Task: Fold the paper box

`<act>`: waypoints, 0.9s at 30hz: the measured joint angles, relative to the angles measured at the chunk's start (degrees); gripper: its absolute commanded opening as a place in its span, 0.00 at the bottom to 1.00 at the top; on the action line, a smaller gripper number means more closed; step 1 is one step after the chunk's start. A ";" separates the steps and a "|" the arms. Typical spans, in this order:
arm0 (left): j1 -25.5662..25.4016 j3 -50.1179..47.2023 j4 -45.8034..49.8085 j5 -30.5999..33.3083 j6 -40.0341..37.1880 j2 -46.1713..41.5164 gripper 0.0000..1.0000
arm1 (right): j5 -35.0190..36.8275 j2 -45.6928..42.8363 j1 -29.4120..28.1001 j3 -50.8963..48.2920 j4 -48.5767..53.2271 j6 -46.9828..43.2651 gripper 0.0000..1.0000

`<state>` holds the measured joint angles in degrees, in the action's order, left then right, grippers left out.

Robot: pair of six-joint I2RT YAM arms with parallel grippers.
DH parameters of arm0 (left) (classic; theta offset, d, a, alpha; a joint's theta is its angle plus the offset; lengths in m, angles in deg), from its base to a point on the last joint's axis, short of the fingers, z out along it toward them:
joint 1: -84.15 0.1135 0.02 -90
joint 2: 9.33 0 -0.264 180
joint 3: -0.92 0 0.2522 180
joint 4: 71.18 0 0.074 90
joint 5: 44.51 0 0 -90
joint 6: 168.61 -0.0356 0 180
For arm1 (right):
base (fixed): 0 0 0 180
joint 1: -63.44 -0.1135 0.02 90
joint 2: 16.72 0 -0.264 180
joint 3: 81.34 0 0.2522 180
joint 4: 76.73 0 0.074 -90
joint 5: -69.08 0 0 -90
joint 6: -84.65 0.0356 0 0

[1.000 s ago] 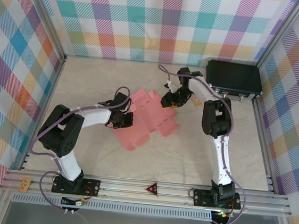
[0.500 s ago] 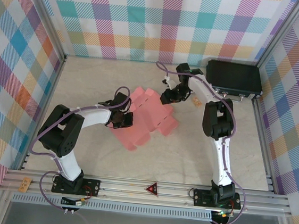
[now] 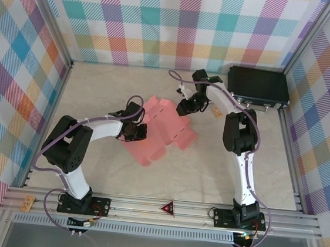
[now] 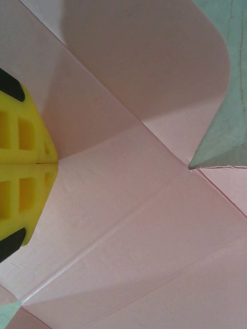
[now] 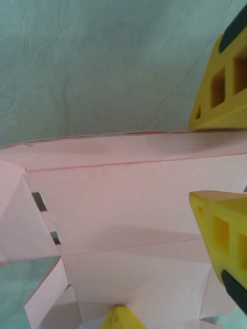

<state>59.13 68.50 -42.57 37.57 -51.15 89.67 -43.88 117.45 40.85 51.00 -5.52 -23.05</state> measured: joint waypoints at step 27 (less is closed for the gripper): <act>-0.04 0.00 0.00 0.02 0.00 0.00 0.00 | -0.42 -1.66 -1.18 -0.13 0.98 -4.20 0.26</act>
<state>59.09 68.50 -42.57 37.59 -51.15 89.67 -44.29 115.79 39.67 50.87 -4.54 -27.24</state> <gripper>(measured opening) 0.048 0.286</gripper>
